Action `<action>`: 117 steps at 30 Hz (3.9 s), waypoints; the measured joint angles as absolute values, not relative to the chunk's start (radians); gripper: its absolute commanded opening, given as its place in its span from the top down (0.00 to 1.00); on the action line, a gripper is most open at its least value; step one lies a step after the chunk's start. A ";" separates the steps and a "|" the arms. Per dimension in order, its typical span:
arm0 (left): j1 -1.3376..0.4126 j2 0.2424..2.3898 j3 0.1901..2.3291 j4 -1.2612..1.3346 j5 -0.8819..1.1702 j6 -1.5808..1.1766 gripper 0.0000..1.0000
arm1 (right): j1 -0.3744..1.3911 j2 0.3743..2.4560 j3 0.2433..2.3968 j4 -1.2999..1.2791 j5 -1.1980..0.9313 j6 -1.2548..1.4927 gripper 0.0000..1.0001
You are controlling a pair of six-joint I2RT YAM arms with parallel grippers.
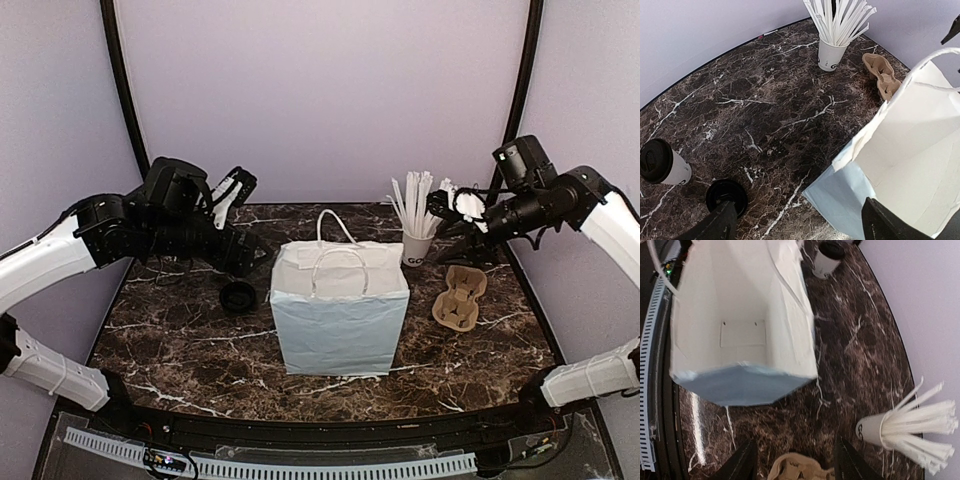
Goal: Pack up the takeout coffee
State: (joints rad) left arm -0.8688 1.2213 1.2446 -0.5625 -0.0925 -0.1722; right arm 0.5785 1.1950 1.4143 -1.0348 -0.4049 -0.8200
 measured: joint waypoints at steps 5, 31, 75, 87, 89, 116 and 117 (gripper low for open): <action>-0.789 1.223 1.245 -0.548 -0.081 -0.177 0.12 | 0.270 1.191 1.229 -1.035 -0.432 -0.816 0.57; -0.467 1.164 0.951 -0.327 0.056 -0.141 0.11 | 0.282 1.508 0.881 -0.839 -0.150 -0.553 1.00; -0.463 1.161 0.940 -0.308 0.156 -0.141 0.11 | 0.007 1.548 1.088 -0.909 -0.046 -0.575 0.66; -0.463 1.161 0.940 -0.308 0.170 -0.141 0.11 | -0.024 1.581 1.088 -0.888 -0.040 -0.569 0.62; -0.463 1.161 0.940 -0.308 0.173 -0.141 0.11 | -0.035 1.581 1.088 -0.887 -0.034 -0.572 0.62; -0.463 1.161 0.940 -0.308 0.191 -0.141 0.11 | -0.059 1.640 1.089 -0.891 -0.034 -0.620 0.59; -0.463 1.161 0.940 -0.308 0.191 -0.141 0.11 | -0.059 1.641 1.089 -0.891 -0.035 -0.621 0.59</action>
